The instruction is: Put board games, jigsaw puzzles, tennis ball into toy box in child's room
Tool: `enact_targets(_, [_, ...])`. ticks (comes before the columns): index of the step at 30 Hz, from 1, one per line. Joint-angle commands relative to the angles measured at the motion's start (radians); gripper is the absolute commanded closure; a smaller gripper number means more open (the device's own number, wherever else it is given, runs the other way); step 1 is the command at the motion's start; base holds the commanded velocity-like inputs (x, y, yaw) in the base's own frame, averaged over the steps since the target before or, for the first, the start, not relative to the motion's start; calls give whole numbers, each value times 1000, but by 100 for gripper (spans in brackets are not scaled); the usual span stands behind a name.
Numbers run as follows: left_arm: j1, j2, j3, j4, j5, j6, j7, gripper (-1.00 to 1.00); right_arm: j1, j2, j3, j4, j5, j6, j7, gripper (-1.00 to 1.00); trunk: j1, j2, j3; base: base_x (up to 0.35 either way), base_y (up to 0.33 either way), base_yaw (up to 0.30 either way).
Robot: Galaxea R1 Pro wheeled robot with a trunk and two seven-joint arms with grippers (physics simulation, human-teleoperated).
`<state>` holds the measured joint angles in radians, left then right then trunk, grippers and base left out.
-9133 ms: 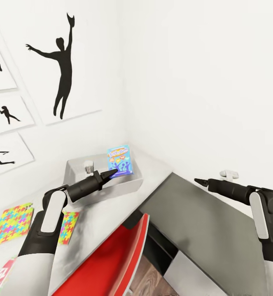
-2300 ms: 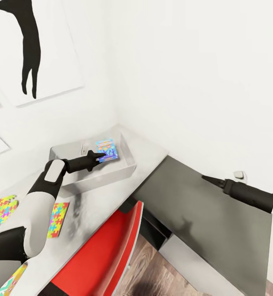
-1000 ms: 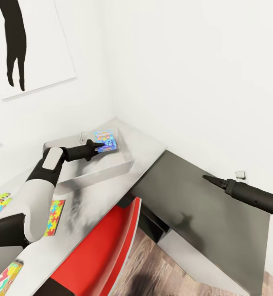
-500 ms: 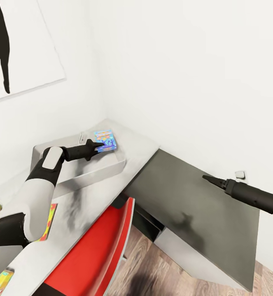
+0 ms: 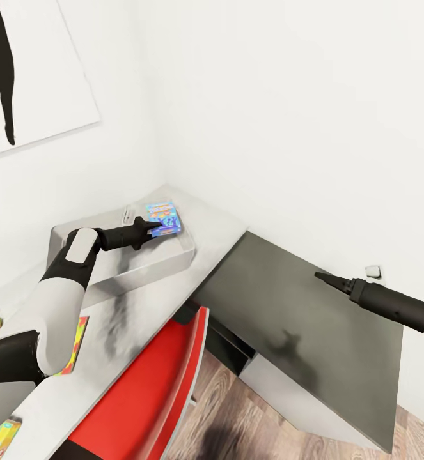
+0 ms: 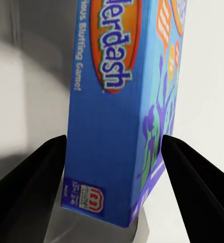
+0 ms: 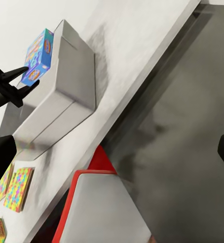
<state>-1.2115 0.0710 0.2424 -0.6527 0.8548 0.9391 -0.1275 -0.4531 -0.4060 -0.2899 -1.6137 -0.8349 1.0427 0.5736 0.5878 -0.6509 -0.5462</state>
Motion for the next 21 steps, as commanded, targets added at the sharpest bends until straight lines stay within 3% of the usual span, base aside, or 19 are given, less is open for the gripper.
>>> enact_targets(1, [-1,-1,4,0,-9,5,-9,100,-1,0,-1,0,6,4,8,-100,0,-1,-2,0,0,-3])
enact_targets(21, [0,1,8,1,-10,4,-10,100,-1,0,0,0,5,4,8,-100,0,-1,-29,0,0,0])
